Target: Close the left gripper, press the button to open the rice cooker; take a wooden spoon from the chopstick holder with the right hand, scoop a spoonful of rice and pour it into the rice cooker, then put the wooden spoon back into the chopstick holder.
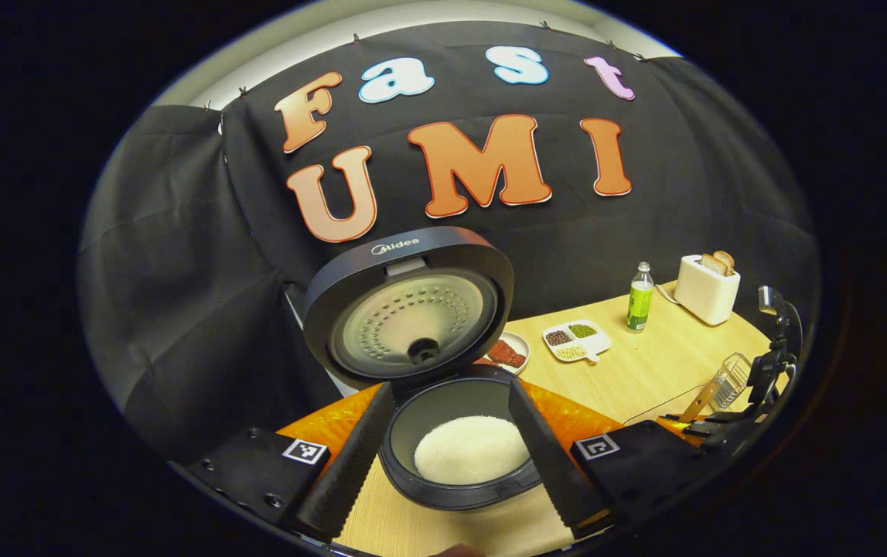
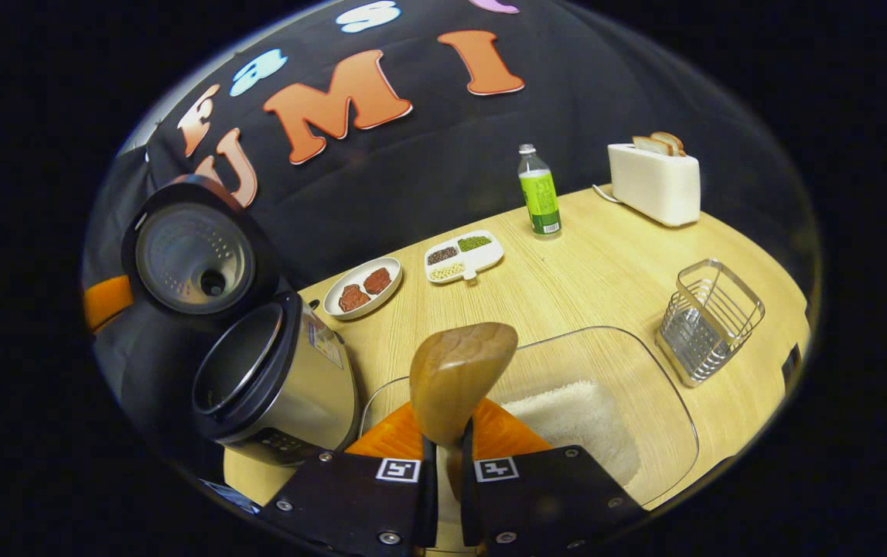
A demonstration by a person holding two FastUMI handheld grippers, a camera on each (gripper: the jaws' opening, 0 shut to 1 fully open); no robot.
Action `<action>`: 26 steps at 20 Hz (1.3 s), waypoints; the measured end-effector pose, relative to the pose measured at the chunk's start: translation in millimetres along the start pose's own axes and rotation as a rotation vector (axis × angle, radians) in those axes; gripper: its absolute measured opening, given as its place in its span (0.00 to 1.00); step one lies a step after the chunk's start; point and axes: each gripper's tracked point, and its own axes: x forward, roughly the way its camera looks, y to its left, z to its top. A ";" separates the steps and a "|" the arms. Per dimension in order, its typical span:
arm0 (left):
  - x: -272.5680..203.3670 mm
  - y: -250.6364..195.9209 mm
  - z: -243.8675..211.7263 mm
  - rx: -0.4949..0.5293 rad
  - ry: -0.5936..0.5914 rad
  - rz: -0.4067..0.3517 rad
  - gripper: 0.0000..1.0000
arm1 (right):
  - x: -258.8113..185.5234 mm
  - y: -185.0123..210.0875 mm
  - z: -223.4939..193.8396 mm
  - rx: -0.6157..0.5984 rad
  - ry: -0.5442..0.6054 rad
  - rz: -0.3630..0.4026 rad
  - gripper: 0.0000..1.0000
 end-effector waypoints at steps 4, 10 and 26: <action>3.4 -4.3 -1.4 0.002 0.009 -0.014 0.93 | 4.8 -1.1 -0.4 0.160 0.065 0.078 0.11; 1.0 -6.9 -1.9 0.012 0.011 -0.014 1.00 | 8.1 2.3 0.4 0.261 0.116 0.154 0.12; -14.6 -27.7 0.0 -0.035 -0.016 0.014 0.94 | -19.4 -34.5 28.7 0.616 0.198 0.335 0.11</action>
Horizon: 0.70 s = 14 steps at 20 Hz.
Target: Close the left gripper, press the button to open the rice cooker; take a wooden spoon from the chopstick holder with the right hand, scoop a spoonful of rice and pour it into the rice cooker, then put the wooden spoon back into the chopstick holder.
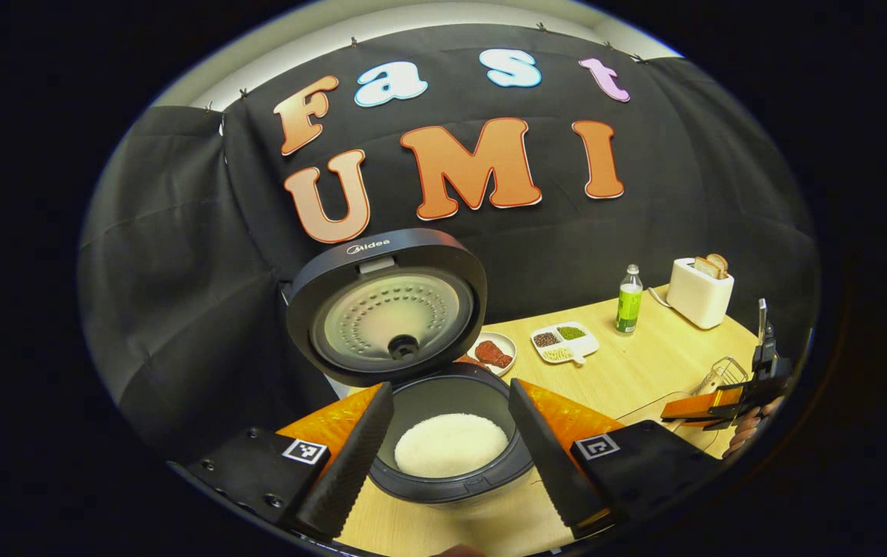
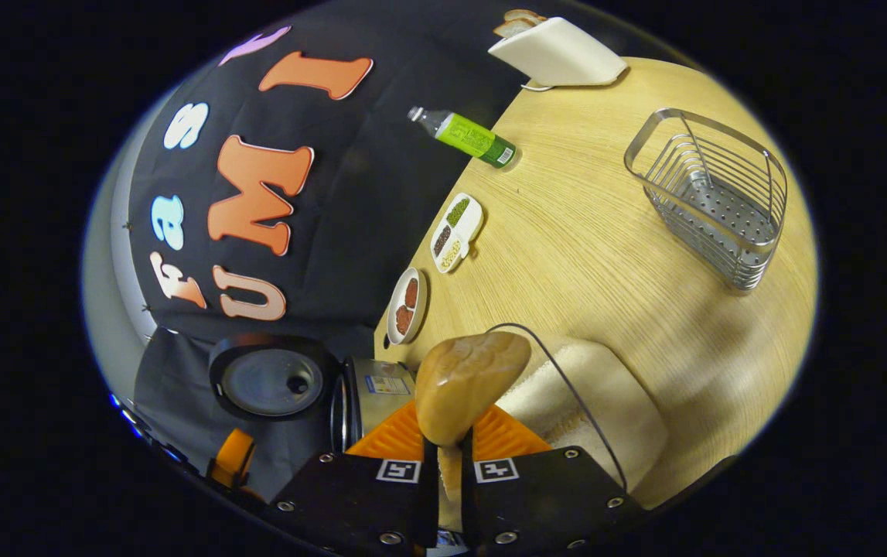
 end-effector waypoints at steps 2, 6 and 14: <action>-0.7 -0.4 2.1 -0.024 -0.013 0.007 0.94 | -7.1 7.1 11.8 0.054 -0.002 0.033 0.11; -7.5 -0.9 12.8 -0.046 -0.060 0.037 0.94 | -19.1 30.7 27.1 0.119 0.006 0.091 0.11; -41.3 28.5 41.0 -0.049 -0.218 0.174 0.94 | -15.0 120.0 42.2 0.179 0.070 0.248 0.11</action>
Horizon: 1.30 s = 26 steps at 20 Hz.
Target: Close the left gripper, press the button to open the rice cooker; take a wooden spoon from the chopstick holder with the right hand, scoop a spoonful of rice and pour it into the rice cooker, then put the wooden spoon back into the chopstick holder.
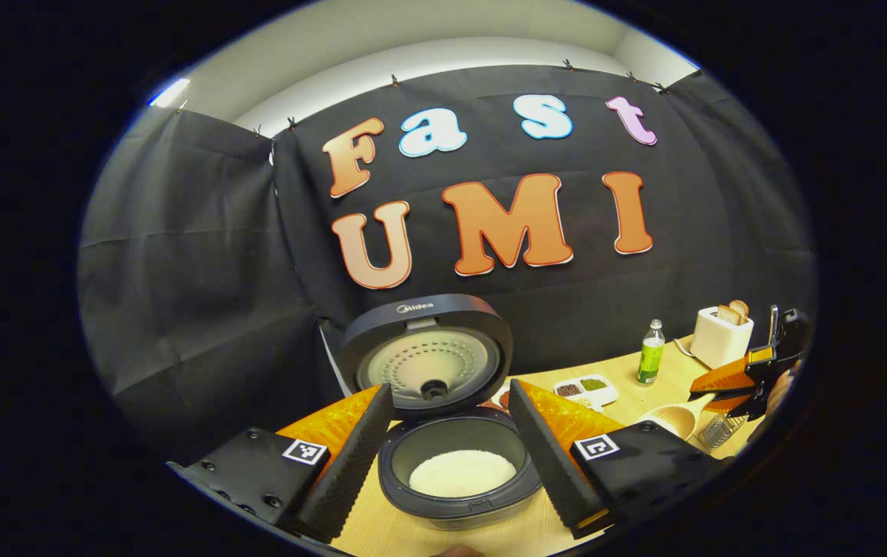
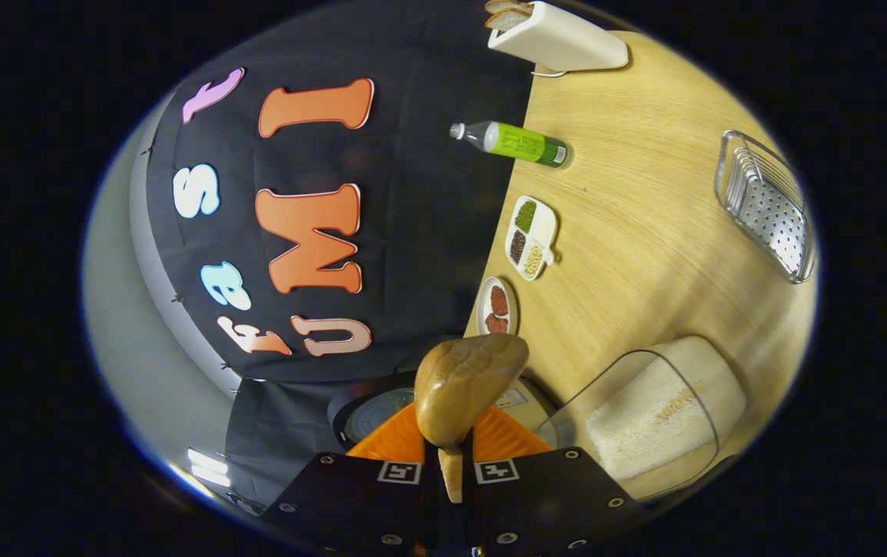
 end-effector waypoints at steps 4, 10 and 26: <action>-9.8 23.7 -2.3 -0.012 -0.009 0.062 1.00 | 27.9 29.5 -10.2 -0.013 0.054 0.032 0.11; -26.5 64.3 -9.1 -0.031 -0.018 0.164 0.96 | 72.4 54.7 -35.5 -0.034 0.137 0.051 0.11; -30.6 112.0 -45.4 -0.097 0.066 0.260 1.00 | 170.2 103.3 -106.3 -0.201 0.213 0.054 0.11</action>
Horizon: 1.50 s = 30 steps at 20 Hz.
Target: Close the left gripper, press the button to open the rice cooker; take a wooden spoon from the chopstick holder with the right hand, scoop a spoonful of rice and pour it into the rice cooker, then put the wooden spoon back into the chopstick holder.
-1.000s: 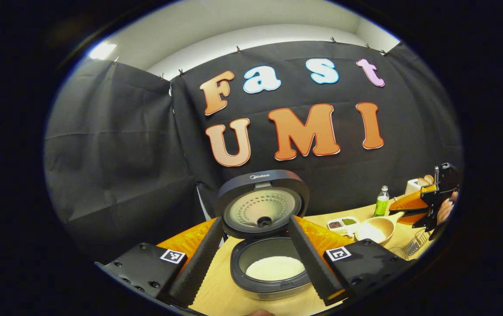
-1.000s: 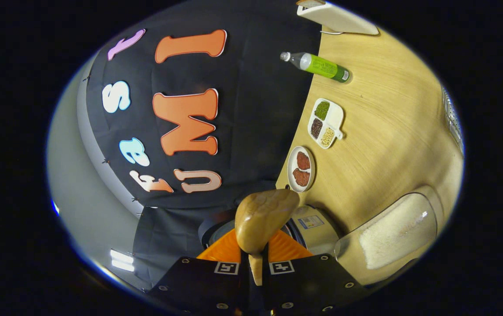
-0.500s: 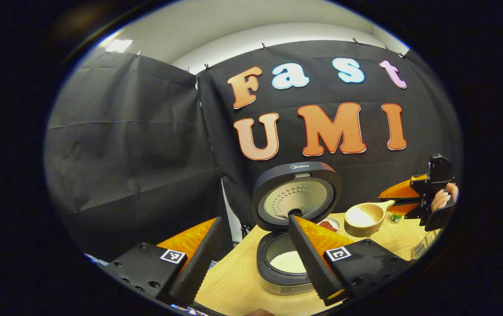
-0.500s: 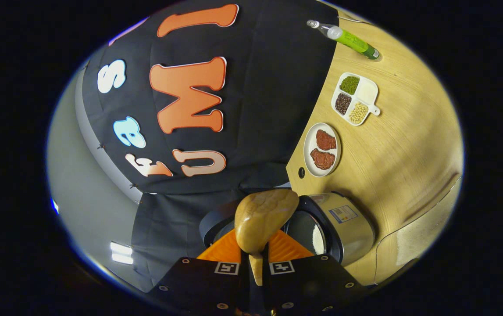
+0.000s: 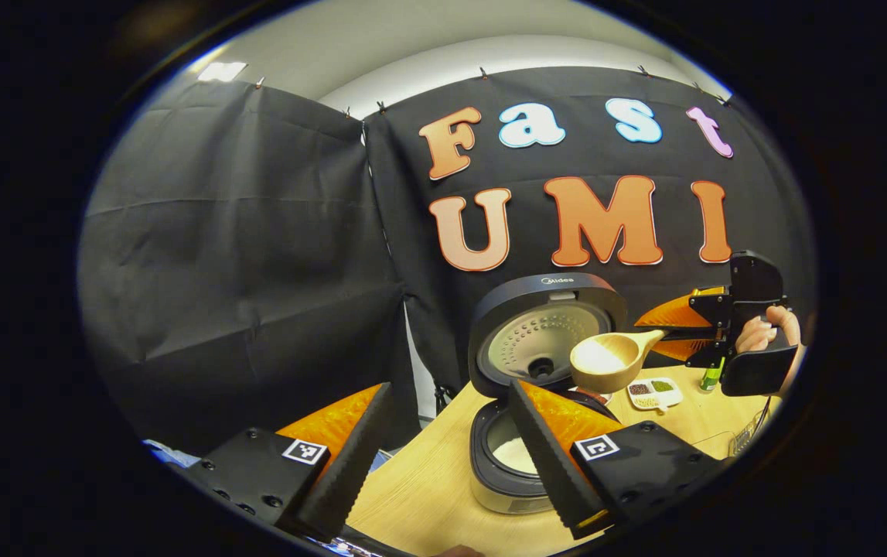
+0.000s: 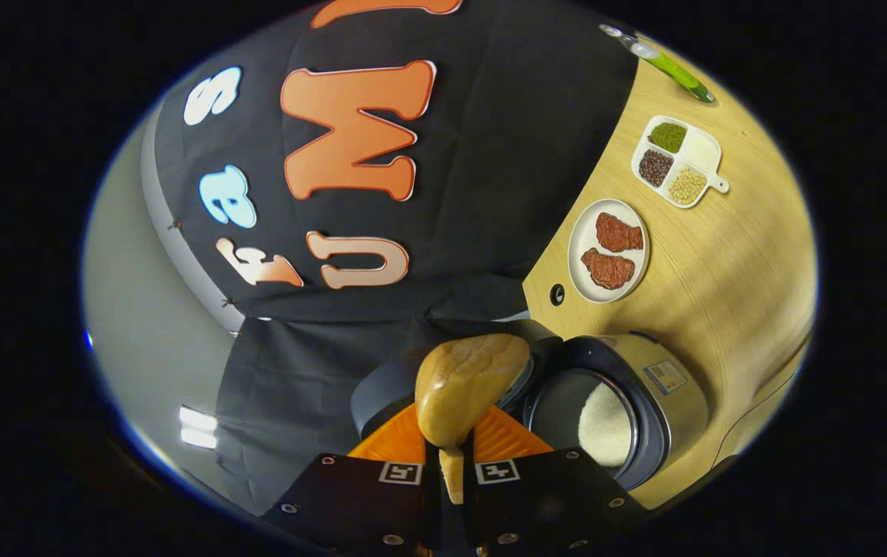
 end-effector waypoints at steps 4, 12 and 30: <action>5.4 3.8 -14.6 -0.028 0.046 -0.005 0.94 | 12.4 -13.7 -5.5 -0.154 -0.011 -0.090 0.11; 10.9 10.1 -20.0 -0.009 0.061 -0.015 0.94 | 27.5 -14.2 -8.9 -0.544 -0.052 -0.220 0.11; 16.4 20.7 -28.9 0.033 0.068 -0.024 0.94 | 25.8 7.3 -18.5 -0.897 -0.033 -0.232 0.11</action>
